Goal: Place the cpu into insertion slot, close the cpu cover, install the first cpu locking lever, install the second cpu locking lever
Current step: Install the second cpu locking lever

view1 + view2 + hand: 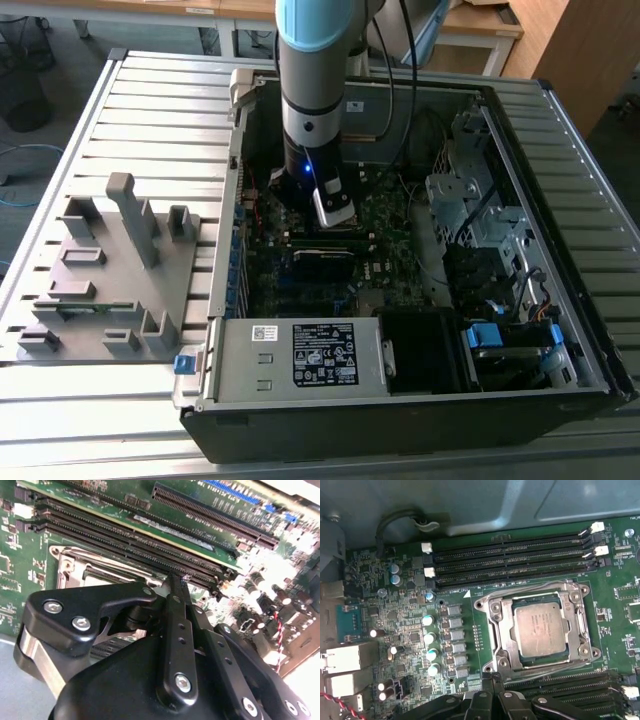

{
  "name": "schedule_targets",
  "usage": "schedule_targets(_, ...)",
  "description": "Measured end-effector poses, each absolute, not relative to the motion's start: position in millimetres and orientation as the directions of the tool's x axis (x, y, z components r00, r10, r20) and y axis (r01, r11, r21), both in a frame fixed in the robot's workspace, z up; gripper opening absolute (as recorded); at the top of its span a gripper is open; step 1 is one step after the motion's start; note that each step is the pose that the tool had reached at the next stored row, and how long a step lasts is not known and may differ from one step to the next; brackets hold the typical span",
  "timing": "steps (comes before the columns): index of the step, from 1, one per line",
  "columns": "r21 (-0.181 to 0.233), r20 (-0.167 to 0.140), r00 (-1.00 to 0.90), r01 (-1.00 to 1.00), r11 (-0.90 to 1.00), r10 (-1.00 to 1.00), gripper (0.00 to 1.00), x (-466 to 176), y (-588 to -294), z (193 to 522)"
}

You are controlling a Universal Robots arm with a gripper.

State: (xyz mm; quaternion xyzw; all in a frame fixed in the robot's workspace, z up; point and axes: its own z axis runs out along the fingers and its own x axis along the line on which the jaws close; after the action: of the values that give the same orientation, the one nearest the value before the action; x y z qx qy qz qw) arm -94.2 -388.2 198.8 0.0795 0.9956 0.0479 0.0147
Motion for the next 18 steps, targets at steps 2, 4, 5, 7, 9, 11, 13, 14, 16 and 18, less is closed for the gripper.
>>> schedule_targets(2, 0.108, -0.020, -0.987, 0.157, 0.982, 0.160, 0.10, -94.3, -388.2, 198.3)
schedule_targets(4, 0.115, -0.019, -0.987, 0.157, 0.981, 0.160, 0.10, -94.3, -388.2, 197.8)
schedule_targets(5, 0.116, -0.019, -0.987, 0.157, 0.981, 0.160, 0.10, -94.2, -388.1, 197.7)
schedule_targets(7, 0.117, -0.019, -0.987, 0.157, 0.981, 0.160, 0.10, -94.2, -388.0, 197.6)
schedule_targets(9, 0.116, -0.019, -0.987, 0.157, 0.981, 0.160, 0.10, -94.2, -388.2, 197.9)
schedule_targets(11, 0.116, -0.019, -0.987, 0.157, 0.981, 0.160, 0.10, -94.3, -388.3, 199.1)
schedule_targets(13, 0.116, -0.019, -0.987, 0.157, 0.981, 0.160, 0.10, -94.2, -388.2, 200.8)
schedule_targets(14, 0.115, -0.019, -0.987, 0.157, 0.981, 0.160, 0.10, -94.2, -388.2, 201.4)
schedule_targets(16, 0.115, -0.019, -0.987, 0.157, 0.981, 0.160, 0.10, -94.2, -388.6, 201.6)
schedule_targets(18, 0.113, -0.019, -0.987, 0.157, 0.981, 0.160, 0.10, -94.2, -389.5, 201.7)
